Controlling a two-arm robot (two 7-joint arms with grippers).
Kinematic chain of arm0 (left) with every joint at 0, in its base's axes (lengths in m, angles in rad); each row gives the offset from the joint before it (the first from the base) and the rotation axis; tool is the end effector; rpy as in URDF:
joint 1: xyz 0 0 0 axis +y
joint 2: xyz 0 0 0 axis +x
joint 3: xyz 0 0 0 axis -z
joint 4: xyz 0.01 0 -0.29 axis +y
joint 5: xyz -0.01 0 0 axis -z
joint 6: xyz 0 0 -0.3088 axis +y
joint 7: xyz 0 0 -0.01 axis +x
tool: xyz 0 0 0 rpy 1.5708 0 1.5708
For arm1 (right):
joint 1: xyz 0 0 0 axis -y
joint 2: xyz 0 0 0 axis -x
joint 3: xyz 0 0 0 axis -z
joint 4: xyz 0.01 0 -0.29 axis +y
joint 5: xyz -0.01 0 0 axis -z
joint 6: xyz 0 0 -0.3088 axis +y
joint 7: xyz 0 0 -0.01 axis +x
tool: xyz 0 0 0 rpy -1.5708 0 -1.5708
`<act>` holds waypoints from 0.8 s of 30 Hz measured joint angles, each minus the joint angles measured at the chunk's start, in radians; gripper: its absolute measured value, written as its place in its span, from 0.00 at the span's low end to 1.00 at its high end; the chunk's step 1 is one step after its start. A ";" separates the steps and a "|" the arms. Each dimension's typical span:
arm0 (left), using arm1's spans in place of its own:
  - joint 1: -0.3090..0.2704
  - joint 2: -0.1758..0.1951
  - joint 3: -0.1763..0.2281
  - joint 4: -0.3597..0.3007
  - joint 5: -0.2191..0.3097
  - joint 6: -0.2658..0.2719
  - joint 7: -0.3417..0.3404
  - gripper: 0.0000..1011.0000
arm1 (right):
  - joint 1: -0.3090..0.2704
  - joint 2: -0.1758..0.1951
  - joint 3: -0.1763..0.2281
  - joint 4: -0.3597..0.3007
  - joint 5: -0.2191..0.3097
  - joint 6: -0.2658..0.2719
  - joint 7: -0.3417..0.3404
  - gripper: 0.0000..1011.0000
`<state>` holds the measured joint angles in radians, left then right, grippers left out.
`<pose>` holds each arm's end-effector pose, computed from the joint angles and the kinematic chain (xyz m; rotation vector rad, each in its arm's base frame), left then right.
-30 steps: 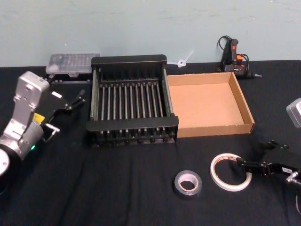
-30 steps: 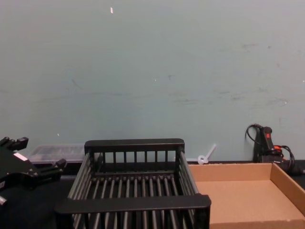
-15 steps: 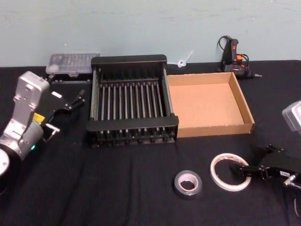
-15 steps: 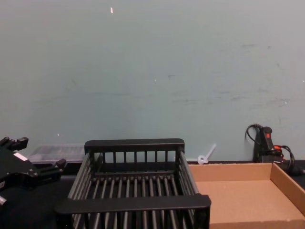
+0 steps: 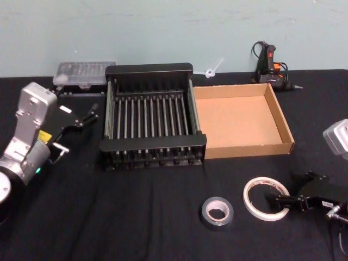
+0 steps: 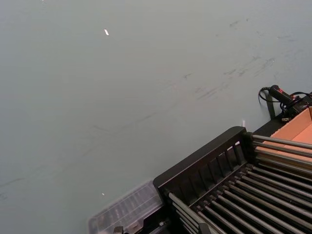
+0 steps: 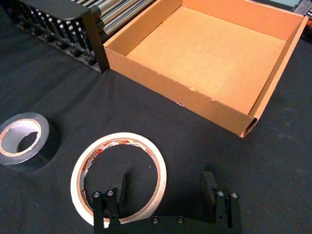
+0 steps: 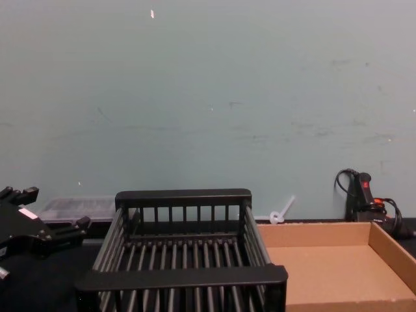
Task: Pick up the white tape and place it into the black box , Pick up the silver tape and place it into the brown box.
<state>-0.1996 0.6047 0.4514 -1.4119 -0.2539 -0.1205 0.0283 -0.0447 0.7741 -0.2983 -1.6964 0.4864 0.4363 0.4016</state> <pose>0.3581 0.0827 -0.3023 0.3045 -0.2851 1.2480 0.3003 -0.1143 -0.2708 -0.5931 0.2861 -0.8680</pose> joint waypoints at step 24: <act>0.000 0.000 0.000 0.000 0.000 0.000 0.000 0.99 | 0.007 0.001 -0.012 0.004 -0.021 0.009 0.004 0.99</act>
<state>-0.1996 0.6047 0.4514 -1.4120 -0.2539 -0.1205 0.0283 -0.0378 0.7750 -0.3100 -1.6929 0.4656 0.4452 0.4054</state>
